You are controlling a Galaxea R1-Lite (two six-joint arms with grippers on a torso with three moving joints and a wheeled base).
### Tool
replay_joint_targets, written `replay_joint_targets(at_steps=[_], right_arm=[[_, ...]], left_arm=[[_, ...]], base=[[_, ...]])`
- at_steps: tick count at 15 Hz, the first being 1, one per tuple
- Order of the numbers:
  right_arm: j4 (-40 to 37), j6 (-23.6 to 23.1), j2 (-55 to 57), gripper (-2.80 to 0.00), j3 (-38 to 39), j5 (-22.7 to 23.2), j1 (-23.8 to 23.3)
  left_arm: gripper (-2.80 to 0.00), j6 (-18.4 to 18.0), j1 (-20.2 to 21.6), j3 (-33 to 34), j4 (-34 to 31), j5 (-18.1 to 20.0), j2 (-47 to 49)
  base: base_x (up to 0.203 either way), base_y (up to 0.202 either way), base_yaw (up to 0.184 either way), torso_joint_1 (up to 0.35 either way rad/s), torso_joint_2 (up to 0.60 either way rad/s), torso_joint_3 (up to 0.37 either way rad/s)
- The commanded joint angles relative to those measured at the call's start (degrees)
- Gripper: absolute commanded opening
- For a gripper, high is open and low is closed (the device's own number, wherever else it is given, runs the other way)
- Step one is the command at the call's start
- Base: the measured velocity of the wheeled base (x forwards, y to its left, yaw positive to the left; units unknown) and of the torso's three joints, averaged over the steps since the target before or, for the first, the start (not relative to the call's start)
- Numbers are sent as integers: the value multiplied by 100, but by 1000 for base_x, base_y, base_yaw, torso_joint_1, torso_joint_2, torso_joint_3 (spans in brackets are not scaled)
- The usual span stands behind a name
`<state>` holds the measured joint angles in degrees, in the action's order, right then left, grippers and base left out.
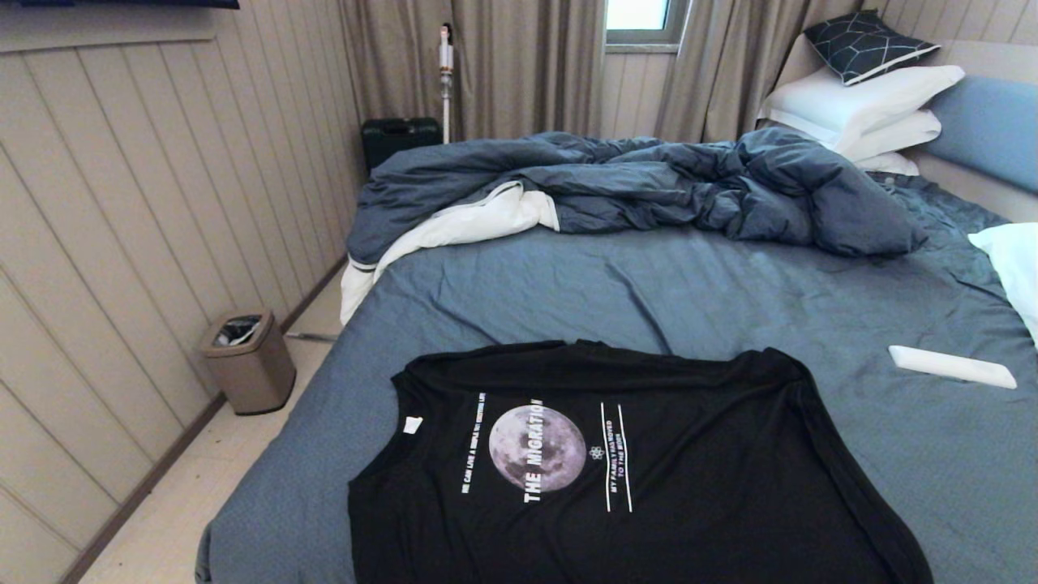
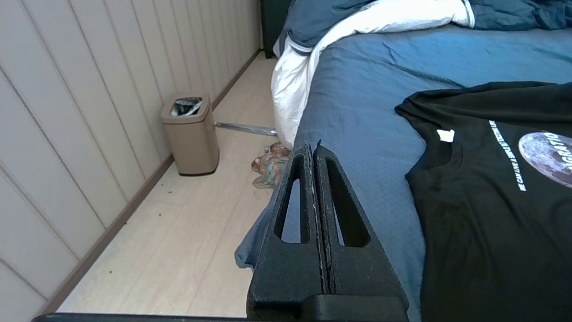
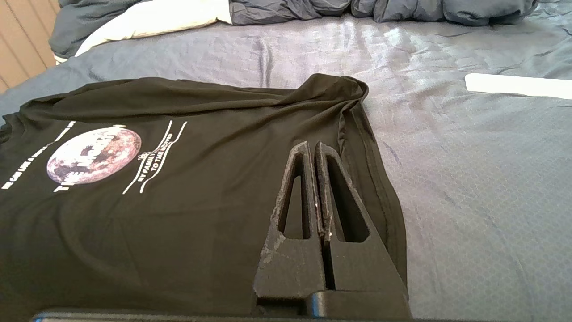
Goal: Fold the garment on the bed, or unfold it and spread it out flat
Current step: Fold the black T-shirt
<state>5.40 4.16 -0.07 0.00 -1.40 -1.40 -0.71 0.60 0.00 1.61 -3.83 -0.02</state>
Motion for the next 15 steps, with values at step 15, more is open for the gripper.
replay_joint_targets(at_steps=[15], right_arm=[[-28,-49,490,-280,0,130,143]], left_arm=[[-280,198,-6,0,-729,365,125]], base=[[0,0,0,0,0,0]])
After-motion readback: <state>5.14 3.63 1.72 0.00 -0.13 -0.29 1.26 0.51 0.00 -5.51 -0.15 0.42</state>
